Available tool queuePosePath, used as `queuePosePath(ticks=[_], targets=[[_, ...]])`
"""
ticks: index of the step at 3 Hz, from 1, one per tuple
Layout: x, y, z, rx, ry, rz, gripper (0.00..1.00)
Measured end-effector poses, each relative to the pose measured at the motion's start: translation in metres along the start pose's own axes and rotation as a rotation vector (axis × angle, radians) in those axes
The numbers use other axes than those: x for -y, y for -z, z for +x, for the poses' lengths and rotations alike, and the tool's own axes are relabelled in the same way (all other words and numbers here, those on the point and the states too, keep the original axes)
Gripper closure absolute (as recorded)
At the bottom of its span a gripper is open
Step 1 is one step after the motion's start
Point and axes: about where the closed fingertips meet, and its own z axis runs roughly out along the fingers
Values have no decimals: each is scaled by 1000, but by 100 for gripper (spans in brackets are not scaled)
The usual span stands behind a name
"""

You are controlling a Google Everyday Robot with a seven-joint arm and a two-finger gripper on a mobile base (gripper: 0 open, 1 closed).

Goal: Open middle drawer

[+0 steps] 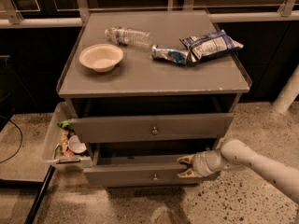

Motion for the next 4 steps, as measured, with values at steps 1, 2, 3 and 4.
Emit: queuePosePath(ticks=[1,2,3,4], targets=[[-2,0,-1,0,0,0,82],[-2,0,-1,0,0,0,58],[3,-1,0,30,-15,-17,35],[-8,1,1,54,-15,-44,24]])
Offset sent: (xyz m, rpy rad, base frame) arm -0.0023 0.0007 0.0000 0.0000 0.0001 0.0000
